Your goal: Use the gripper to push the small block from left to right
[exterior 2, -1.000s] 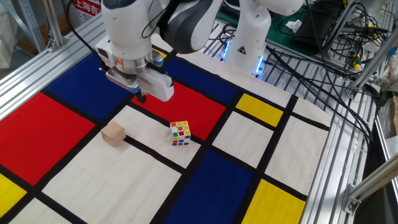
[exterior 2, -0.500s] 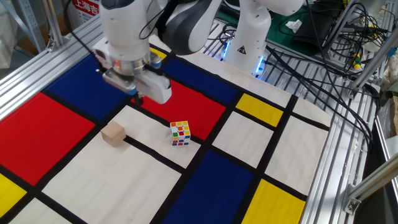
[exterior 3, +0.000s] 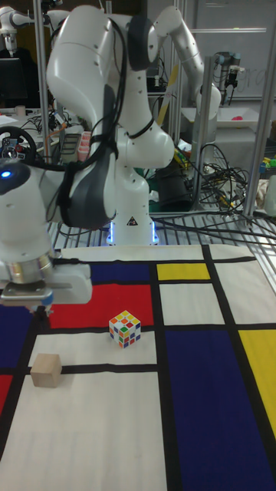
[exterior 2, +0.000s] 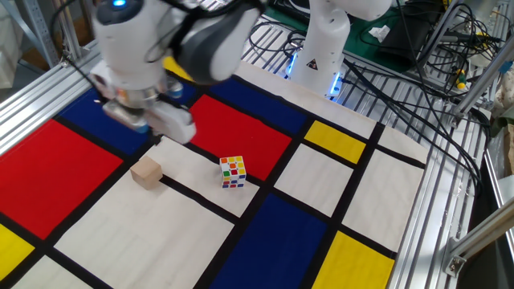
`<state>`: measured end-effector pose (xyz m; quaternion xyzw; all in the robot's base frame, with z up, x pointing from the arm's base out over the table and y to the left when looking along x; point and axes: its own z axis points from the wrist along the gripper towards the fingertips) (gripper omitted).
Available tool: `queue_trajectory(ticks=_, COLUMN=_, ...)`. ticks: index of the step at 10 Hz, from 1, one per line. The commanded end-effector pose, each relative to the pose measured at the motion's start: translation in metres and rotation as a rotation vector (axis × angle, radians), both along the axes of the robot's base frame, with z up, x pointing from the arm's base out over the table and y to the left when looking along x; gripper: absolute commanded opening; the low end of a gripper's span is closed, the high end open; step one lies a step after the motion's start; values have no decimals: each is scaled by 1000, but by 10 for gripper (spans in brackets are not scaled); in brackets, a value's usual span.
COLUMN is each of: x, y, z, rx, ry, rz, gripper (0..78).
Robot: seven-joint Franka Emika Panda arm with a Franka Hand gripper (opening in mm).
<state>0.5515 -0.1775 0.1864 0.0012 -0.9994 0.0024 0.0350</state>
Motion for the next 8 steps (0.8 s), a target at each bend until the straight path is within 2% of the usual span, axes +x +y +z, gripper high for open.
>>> queue_trajectory(ticks=1, x=10, y=-46, z=-16, rx=-12, ry=-9, rz=-22, gripper=0)
queue_trajectory(ticks=3, x=9, y=-48, z=-18, rx=-9, ry=-8, rz=-33, gripper=0)
queue_trajectory(ticks=4, x=11, y=-42, z=-22, rx=-15, ry=-18, rz=-33, gripper=0)
queue_trajectory(ticks=6, x=11, y=-42, z=-22, rx=-27, ry=-5, rz=-55, gripper=0)
queue_trajectory(ticks=8, x=11, y=-42, z=-22, rx=-19, ry=-30, rz=-67, gripper=0)
